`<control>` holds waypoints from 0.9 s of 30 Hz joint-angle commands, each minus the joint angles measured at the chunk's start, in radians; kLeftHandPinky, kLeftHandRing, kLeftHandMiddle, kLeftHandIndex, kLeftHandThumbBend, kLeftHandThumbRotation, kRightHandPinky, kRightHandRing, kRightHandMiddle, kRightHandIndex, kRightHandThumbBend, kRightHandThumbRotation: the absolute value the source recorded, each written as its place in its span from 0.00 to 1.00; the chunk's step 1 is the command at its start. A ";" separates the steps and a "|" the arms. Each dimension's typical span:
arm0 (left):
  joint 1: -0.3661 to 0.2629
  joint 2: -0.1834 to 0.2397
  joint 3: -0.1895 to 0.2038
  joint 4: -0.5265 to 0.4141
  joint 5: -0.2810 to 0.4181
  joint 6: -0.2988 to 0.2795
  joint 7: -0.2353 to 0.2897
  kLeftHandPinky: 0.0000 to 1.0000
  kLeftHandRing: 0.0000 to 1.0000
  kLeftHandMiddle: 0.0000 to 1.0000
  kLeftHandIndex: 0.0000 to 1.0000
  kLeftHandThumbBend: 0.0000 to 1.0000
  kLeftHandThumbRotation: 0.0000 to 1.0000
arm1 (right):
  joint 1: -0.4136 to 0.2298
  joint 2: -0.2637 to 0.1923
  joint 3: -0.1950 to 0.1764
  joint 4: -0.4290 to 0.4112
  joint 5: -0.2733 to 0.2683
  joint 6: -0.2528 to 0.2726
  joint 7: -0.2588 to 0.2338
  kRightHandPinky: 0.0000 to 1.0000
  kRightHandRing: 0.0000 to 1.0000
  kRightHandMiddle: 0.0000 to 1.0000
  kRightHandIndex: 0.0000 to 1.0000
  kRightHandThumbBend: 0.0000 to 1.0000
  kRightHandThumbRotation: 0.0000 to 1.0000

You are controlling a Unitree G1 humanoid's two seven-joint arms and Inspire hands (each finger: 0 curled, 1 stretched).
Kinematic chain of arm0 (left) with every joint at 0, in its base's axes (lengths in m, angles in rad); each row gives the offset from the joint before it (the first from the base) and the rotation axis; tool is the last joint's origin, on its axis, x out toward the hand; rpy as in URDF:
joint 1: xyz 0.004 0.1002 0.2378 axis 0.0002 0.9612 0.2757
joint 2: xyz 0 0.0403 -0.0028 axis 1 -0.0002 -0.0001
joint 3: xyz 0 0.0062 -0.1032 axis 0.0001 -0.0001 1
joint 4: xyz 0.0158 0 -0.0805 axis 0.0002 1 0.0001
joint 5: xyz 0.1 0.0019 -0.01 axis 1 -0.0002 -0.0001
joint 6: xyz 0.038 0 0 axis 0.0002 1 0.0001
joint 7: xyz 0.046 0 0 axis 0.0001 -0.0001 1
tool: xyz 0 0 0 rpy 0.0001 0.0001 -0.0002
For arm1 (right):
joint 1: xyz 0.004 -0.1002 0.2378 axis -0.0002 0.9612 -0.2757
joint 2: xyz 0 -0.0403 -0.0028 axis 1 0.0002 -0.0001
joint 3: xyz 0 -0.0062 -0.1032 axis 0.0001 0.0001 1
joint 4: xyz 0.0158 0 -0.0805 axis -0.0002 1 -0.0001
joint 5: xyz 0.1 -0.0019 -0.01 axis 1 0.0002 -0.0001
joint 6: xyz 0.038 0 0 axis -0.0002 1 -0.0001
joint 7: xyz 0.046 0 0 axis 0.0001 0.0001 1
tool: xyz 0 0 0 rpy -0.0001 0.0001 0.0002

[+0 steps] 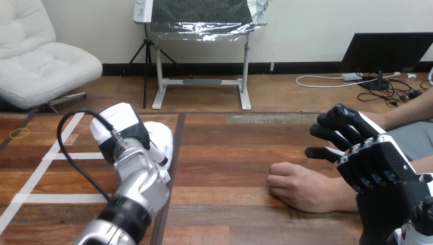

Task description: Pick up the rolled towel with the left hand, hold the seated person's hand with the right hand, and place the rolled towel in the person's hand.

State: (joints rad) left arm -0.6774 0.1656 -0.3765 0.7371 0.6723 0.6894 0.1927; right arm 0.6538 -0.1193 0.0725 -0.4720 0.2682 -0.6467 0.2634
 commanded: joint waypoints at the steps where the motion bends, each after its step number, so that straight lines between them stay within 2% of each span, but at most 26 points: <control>1: 0.003 0.026 0.012 -0.092 -0.007 -0.034 0.000 0.25 0.41 0.55 0.65 0.79 0.00 | -0.057 -0.001 -0.008 -0.035 0.003 -0.009 0.001 0.68 0.79 0.81 0.81 0.86 1.00; 5: 0.028 0.034 0.027 -0.131 -0.019 -0.070 0.009 0.29 0.44 0.57 0.66 0.75 0.00 | -0.059 0.001 -0.009 -0.033 -0.001 -0.008 -0.001 0.68 0.79 0.81 0.81 0.86 1.00; 14: 0.068 0.046 0.063 -0.192 -0.053 -0.139 0.016 0.28 0.39 0.56 0.65 0.67 0.00 | -0.064 -0.002 -0.007 -0.033 0.006 -0.005 0.003 0.69 0.80 0.81 0.81 0.85 1.00; 24: 0.101 0.074 0.054 -0.244 -0.039 -0.179 -0.012 0.31 0.41 0.60 0.70 0.60 0.00 | -0.064 0.003 -0.010 -0.035 -0.009 -0.004 -0.006 0.69 0.80 0.81 0.81 0.86 1.00; 27: 0.102 0.077 0.052 -0.254 -0.035 -0.164 -0.032 0.33 0.44 0.62 0.71 0.59 0.00 | -0.064 0.001 -0.009 -0.035 -0.006 -0.004 -0.004 0.69 0.79 0.81 0.80 0.86 1.00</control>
State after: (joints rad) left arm -0.5521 0.2038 -0.3242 0.5431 0.6217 0.5323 0.1801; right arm 0.6343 -0.1190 0.0716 -0.4720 0.2637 -0.6462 0.2623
